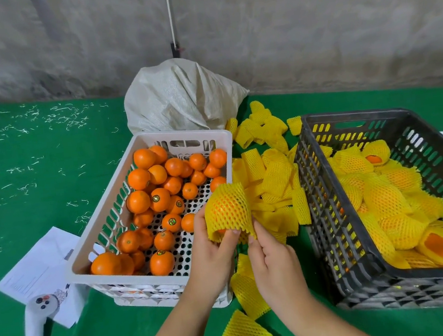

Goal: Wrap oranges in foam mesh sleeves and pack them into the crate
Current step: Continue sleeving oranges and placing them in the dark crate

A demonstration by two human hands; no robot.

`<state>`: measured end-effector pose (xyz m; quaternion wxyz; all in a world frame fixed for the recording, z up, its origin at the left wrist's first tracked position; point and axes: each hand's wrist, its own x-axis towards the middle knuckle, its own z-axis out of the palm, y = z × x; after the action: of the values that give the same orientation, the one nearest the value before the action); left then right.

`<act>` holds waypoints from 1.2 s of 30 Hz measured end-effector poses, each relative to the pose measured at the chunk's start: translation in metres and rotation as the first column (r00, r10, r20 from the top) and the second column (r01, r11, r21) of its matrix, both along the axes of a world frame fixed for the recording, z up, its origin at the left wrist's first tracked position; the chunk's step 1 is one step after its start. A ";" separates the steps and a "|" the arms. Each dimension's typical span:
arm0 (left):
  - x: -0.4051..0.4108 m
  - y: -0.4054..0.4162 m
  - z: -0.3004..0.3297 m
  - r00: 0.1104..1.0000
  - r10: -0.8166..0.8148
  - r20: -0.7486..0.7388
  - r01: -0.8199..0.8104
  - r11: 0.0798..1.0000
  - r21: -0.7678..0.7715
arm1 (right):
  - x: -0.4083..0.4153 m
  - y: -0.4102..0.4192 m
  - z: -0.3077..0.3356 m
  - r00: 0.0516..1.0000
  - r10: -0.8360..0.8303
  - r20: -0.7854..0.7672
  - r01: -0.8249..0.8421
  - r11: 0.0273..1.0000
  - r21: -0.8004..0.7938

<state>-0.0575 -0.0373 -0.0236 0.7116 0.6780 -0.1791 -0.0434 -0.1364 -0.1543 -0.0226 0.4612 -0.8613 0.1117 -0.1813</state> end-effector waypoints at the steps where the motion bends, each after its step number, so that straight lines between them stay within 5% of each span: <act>1: -0.001 0.000 0.001 1.000 0.006 0.006 -0.006 1.000 0.009 | -0.001 0.002 -0.003 1.000 0.004 -0.016 -0.004 1.000 0.000; 3: -0.002 -0.001 0.000 0.999 0.017 0.033 -0.018 1.000 0.024 | 0.000 0.001 -0.002 0.996 0.044 -0.082 -0.041 0.999 0.034; 5: 0.002 -0.001 -0.004 0.999 0.034 0.027 -0.035 0.999 0.035 | 0.004 -0.001 0.004 0.991 0.055 -0.122 -0.019 0.960 0.278; 7: 0.007 -0.001 -0.008 1.000 0.021 0.011 -0.022 0.998 0.053 | 0.007 -0.006 0.011 0.993 -0.043 -0.112 0.101 0.800 0.592; 9: 0.009 -0.002 -0.009 0.999 -0.040 0.007 0.039 0.995 0.095 | 0.010 -0.011 0.018 0.996 -0.021 -0.088 0.076 0.709 0.701; 11: 0.008 -0.004 -0.009 0.993 -0.111 0.032 0.104 0.982 0.158 | 0.012 -0.004 0.025 0.992 0.090 -0.090 -0.008 0.750 0.661; 17: 0.004 -0.009 -0.014 0.976 -0.199 0.084 0.168 0.943 0.288 | 0.007 -0.005 0.010 0.997 -0.006 -0.076 0.053 0.770 0.635; 21: 0.002 -0.008 -0.012 0.980 -0.139 0.141 0.085 0.939 0.332 | 0.011 -0.055 0.026 0.970 -0.235 -0.070 0.232 0.785 0.575; 25: 0.006 -0.002 -0.014 0.993 -0.114 0.008 0.109 0.965 0.237 | 0.021 -0.147 0.050 0.876 -0.478 -0.067 0.443 0.743 0.501; 29: 0.008 -0.007 -0.010 0.990 -0.115 -0.084 0.127 0.978 0.168 | 0.032 -0.199 0.059 0.819 -0.535 -0.207 0.573 0.746 0.338; 33: 0.010 -0.009 -0.012 0.981 -0.078 -0.178 0.106 0.983 0.151 | 0.030 -0.183 0.036 0.842 -0.448 -0.300 0.514 0.835 0.198; 36: 0.006 -0.011 -0.011 0.991 -0.048 -0.127 0.074 0.975 0.211 | 0.035 -0.176 0.025 0.881 -0.416 -0.226 0.377 0.905 -0.195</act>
<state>-0.0516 -0.0480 -0.0346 0.6417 0.7414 -0.1507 -0.1256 -0.1017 -0.3307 0.0025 0.3315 -0.8676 0.3324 -0.1640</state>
